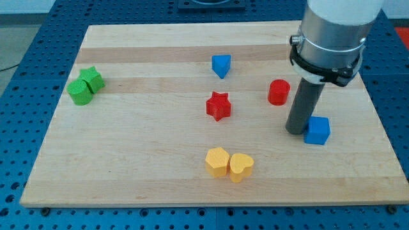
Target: Push the blue cube towards bottom right
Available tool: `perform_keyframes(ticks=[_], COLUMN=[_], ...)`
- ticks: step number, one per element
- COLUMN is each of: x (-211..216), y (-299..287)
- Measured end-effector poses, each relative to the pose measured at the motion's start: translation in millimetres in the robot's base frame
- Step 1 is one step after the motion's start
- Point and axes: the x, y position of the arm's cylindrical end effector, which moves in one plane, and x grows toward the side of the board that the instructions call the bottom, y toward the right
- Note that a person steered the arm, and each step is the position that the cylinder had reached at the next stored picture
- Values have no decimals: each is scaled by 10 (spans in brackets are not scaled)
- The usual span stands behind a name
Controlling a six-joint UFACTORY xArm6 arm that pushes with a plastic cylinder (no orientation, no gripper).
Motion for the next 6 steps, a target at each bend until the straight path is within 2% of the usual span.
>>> perform_keyframes(ticks=[2,3,6], x=[-216,-185,192], y=[102,322,381])
